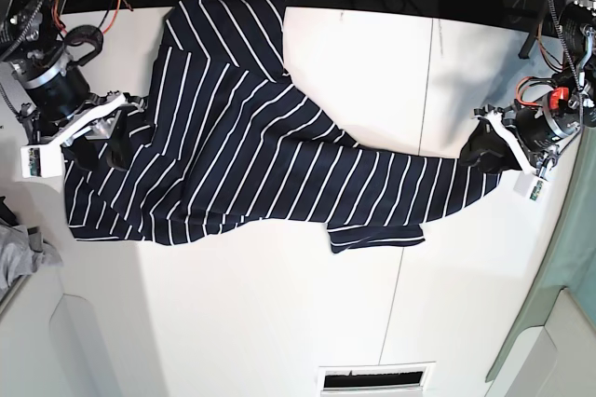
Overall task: Layout the t-shirt on the table in an organized manner, then fold the t-shirt properly
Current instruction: 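Drag a shirt flap with the right gripper away from the left gripper, then grasp the shirt body with the left gripper and pull it toward the right gripper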
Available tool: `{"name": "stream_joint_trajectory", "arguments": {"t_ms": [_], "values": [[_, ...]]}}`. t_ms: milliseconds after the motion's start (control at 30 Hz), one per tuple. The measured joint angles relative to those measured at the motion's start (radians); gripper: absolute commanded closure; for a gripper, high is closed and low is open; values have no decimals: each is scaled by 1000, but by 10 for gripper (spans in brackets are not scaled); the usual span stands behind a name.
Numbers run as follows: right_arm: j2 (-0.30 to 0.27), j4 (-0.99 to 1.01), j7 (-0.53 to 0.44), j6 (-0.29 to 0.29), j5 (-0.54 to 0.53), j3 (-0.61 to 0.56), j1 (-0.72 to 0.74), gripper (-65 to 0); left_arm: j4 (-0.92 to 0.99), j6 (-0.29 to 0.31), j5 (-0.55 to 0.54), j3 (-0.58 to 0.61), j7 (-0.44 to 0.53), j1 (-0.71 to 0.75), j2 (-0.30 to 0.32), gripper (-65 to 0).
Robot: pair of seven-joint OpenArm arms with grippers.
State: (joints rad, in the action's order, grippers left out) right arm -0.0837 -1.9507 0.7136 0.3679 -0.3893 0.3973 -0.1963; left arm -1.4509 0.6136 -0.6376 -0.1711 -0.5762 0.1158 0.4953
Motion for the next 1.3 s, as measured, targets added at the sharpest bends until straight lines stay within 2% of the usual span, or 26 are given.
{"name": "stream_joint_trajectory", "arguments": {"t_ms": [67, 167, 267, 367, 467, 600, 633, 767, 867, 933, 967, 1033, 1100, 1133, 1167, 1233, 1267, 1300], "values": [[-17, 112, -8, -18, 2, 0, 55, -302, 0, -3, 0, 0, 0, 0, -33, -314], [-44, 221, -31, -88, 19, 3, 111, -302, 0, -3, 0, 0, -18, 0, -69, -314], [-50, 288, -59, -150, 69, 26, 145, -302, 0, -40, 4, 0, -25, 0, -92, -318], [-61, 365, -60, -166, 71, 43, 196, -302, 0, -44, 0, 0, -5, -1, -113, -345], [-63, 467, -67, -147, 79, 46, 258, -302, 0, -45, 1, -1, -2, -3, -144, -377], [-60, 617, -66, -93, 74, 45, 331, -298, 0, -57, 2, -1, -3, -3, -210, -377], [-60, 650, -67, -95, 74, 44, 349, -287, 0, -64, 4, -1, -3, -3, -229, -377], [-60, 727, -70, -98, 77, 45, 394, -173, 14, -68, 17, 19, 1, -3, -293, -377], [-60, 745, -91, -66, 76, 45, 393, -99, 45, -70, 60, 80, 8, -3, -326, -376], [-60, 751, -101, -56, 83, 45, 392, -24, 69, -74, 93, 127, 51, -3, -353, -376], [-60, 751, -109, -43, 83, 45, 393, 0, 80, -97, 115, 148, 74, -3, -367, -376], [-61, 751, -120, -19, 84, 45, 393, 0, 94, -168, 155, 174, 133, -3, -402, -376], [-66, 751, -119, 30, 82, 45, 393, 0, 105, -231, 195, 187, 183, -6, -434, -371], [-70, 751, -119, 40, 79, 44, 392, 0, 109, -233, 217, 188, 191, -9, -447, -341], [-74, 751, -119, 41, 76, 44, 392, 0, 113, -235, 226, 190, 194, -12, -455, -271], [-85, 751, -142, 45, 73, 44, 393, 0, 120, -240, 257, 191, 193, -17, -466, -46], [-93, 751, -159, 45, 73, 44, 393, 0, 122, -241, 266, 191, 188, -17, -467, 0], [-103, 751, -172, 47, 73, 44, 394, 0, 122, -239, 269, 191, 188, -17, -467, 0]]}}
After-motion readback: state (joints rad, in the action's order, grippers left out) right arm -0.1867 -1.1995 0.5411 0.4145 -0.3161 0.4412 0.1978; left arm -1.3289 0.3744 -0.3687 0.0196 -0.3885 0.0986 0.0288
